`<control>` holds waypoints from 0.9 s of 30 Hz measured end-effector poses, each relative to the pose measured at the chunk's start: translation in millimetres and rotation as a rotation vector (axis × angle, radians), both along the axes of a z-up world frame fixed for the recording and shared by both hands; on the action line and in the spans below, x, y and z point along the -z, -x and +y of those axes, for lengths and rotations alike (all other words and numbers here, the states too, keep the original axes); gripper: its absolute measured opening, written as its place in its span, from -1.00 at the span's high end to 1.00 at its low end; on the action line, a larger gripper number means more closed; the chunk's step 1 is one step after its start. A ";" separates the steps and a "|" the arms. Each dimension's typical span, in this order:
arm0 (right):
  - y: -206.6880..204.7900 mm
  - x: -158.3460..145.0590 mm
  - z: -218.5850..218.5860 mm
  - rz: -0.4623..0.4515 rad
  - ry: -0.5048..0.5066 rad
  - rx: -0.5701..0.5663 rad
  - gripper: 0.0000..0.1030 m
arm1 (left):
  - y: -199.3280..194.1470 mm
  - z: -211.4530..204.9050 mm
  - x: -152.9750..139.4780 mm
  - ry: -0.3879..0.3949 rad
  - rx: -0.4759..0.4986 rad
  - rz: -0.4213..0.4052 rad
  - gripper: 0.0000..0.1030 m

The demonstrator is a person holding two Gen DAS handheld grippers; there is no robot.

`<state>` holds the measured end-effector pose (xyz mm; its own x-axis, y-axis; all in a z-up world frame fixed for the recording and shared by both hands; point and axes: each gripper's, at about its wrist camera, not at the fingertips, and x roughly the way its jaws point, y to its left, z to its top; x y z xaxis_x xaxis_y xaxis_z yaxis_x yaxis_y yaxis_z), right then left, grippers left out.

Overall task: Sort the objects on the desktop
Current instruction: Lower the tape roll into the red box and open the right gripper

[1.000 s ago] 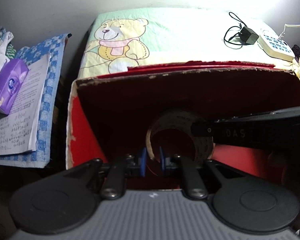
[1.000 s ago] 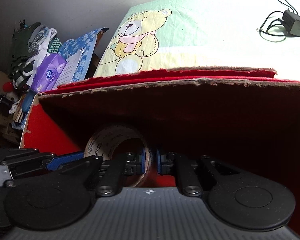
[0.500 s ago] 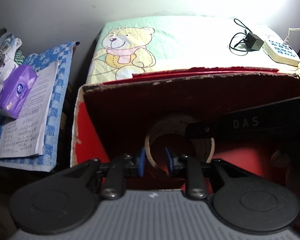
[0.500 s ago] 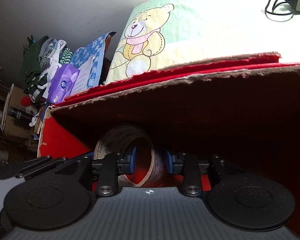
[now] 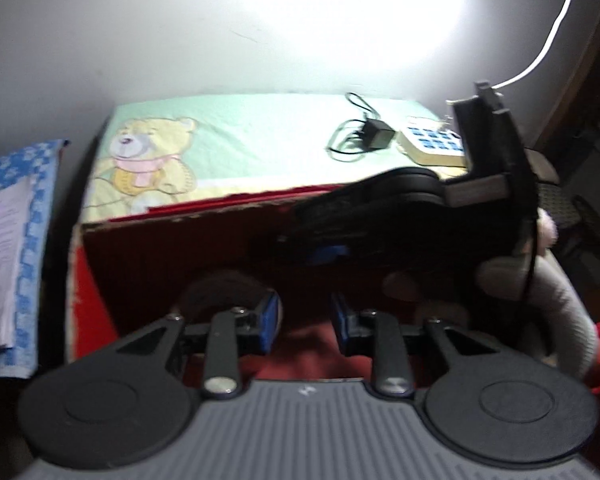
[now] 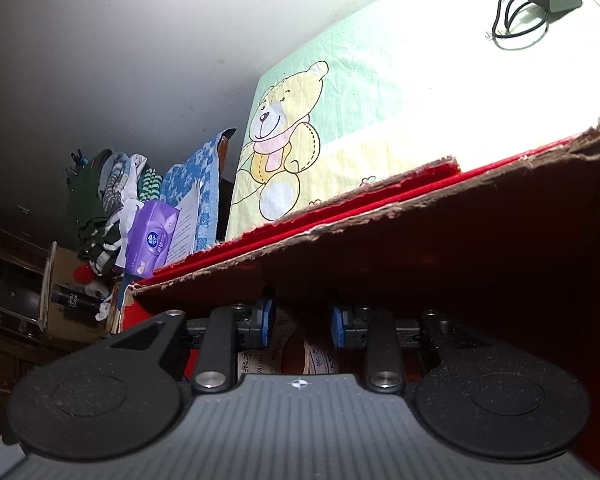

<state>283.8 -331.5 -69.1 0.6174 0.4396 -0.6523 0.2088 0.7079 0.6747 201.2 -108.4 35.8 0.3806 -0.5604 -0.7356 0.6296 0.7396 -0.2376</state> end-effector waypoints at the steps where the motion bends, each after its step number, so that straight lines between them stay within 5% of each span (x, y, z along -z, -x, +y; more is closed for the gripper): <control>1: -0.5 0.1 0.6 0.001 -0.003 0.001 0.40 | -0.2 -5.7 2.5 0.018 0.039 0.034 0.45; 5: -1.4 1.4 0.2 0.006 0.005 0.001 0.40 | -6.4 -23.0 17.6 0.015 0.105 0.106 0.51; 13: -1.8 4.9 0.0 0.032 0.013 0.006 0.40 | -45.9 -25.9 50.0 0.019 0.035 0.348 0.50; 19: -2.4 6.4 0.5 0.049 0.020 0.004 0.40 | -58.0 -34.4 66.0 -0.092 -0.075 0.395 0.45; 27: -5.9 9.6 10.2 0.091 0.066 -0.033 0.40 | -64.7 -19.9 69.4 -0.048 -0.260 0.414 0.45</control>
